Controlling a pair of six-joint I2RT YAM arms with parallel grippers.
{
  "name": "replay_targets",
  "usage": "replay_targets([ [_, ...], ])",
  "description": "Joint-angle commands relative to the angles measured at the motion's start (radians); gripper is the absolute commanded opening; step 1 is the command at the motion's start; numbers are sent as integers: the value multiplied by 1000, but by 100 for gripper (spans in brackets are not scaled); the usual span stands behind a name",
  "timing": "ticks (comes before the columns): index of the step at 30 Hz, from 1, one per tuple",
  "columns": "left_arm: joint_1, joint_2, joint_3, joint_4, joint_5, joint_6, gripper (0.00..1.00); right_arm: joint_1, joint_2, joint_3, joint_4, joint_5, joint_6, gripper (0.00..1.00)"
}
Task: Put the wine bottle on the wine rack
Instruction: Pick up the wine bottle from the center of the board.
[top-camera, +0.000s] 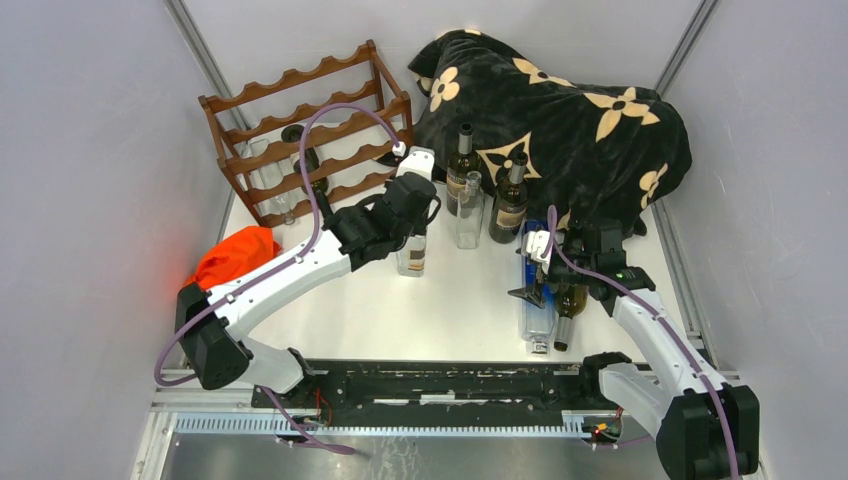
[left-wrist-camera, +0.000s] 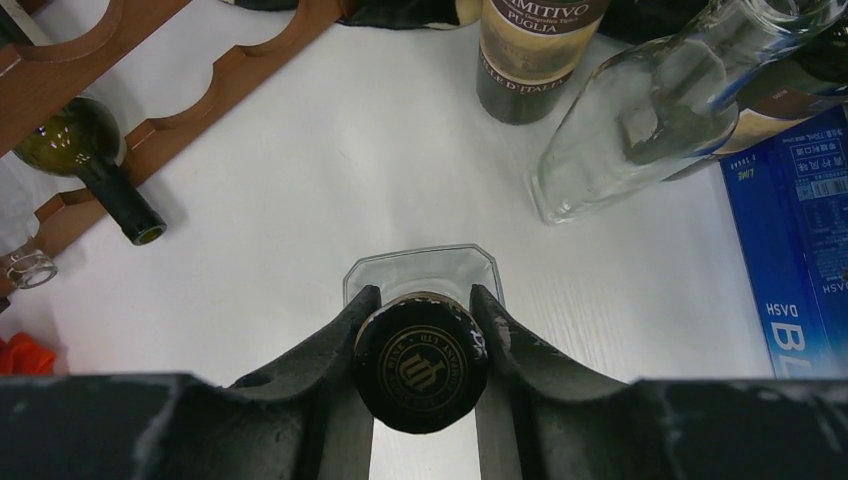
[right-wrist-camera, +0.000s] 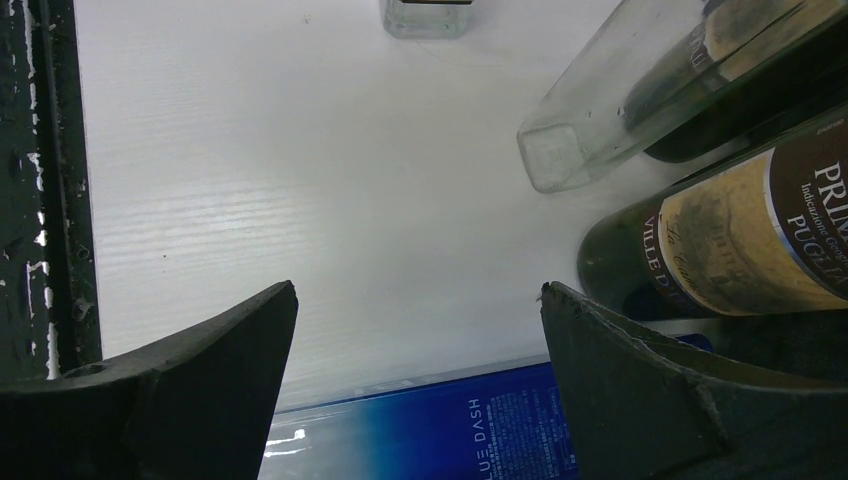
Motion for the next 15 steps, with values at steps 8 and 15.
replay_targets([
  [8, -14, -135, 40, -58, 16, 283, 2, -4, 16, 19, -5, -15, -25, 98],
  [15, -73, -187, 45, -121, 84, 510, 2, -5, 29, 19, -5, -15, -24, 98],
])
